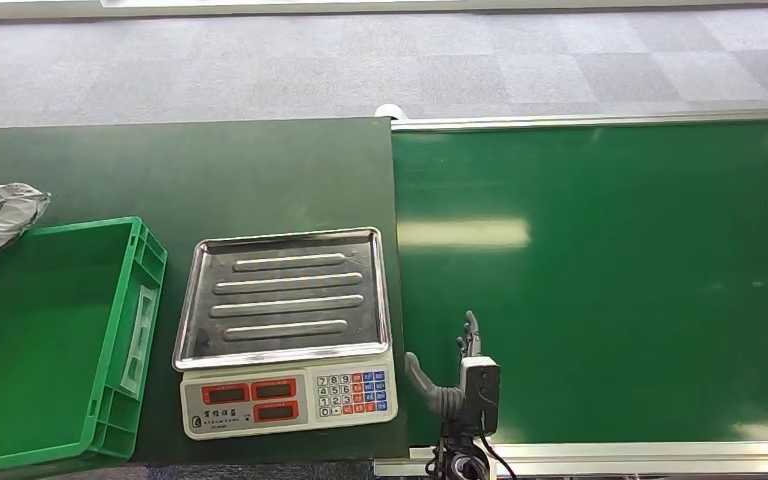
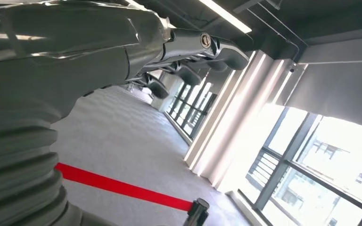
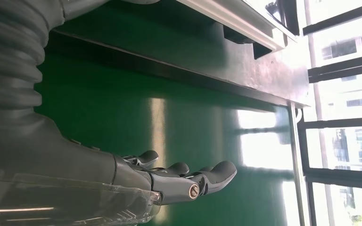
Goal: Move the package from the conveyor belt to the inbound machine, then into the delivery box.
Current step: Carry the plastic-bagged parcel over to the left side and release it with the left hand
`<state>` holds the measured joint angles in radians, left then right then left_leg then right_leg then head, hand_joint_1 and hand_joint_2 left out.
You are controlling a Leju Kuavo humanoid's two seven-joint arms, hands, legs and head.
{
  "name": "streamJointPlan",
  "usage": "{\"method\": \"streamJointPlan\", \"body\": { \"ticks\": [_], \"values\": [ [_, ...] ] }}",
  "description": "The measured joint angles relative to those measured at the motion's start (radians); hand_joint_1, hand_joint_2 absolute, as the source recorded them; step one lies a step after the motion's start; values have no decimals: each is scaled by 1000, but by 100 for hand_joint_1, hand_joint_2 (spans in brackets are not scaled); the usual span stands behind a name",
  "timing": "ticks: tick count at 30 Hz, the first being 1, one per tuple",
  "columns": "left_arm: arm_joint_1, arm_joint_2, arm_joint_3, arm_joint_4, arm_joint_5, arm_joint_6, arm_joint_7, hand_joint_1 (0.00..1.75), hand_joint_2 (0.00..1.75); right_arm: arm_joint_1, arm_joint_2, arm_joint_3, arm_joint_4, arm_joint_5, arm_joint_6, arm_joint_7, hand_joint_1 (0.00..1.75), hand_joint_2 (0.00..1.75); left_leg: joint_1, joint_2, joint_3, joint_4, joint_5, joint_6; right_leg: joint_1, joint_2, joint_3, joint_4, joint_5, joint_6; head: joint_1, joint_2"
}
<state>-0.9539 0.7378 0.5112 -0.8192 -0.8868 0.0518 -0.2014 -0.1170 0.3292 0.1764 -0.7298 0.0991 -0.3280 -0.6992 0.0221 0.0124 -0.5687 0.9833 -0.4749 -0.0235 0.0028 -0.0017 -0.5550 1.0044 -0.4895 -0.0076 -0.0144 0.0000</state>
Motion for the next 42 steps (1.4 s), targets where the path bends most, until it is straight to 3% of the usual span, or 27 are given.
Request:
{"method": "streamJointPlan", "body": {
  "ticks": [22,30,33,35,37,40,42],
  "values": [
    [2,-14,66,34,88,-73,-73,0,175,0,0,-8,0,-3,3,0,0,175,0,1,0,0,0,0,0,1,0,0,0,0,0,0],
    [56,-65,127,-16,276,-250,-177,0,175,-2,1,-9,2,-2,6,0,0,175,0,0,-1,0,0,0,0,0,0,0,0,0,0,0],
    [187,-154,169,-153,510,-360,-261,0,175,-5,1,-8,6,0,3,0,0,175,-3,1,0,0,0,0,-3,1,0,0,0,0,-1,0],
    [339,-278,195,-307,707,-412,-359,0,175,-8,2,-5,10,1,-6,0,0,175,-5,2,2,0,-1,1,-6,2,0,0,0,0,-1,0],
    [519,-442,192,-500,845,-427,-450,0,175,-12,2,4,14,8,-40,0,0,175,-8,7,2,0,-3,3,-9,7,0,0,0,1,-1,0],
    [787,-679,101,-795,910,-344,-494,0,175,-17,-1,31,20,48,-147,0,0,175,-11,15,3,0,-7,7,-11,13,-1,-1,0,4,1,0],
    [912,-772,4,-919,931,-246,-494,0,175,-19,-4,49,25,97,-239,0,0,175,-12,14,2,0,-8,9,-12,13,-1,-2,-1,7,0,0]
  ]
}}
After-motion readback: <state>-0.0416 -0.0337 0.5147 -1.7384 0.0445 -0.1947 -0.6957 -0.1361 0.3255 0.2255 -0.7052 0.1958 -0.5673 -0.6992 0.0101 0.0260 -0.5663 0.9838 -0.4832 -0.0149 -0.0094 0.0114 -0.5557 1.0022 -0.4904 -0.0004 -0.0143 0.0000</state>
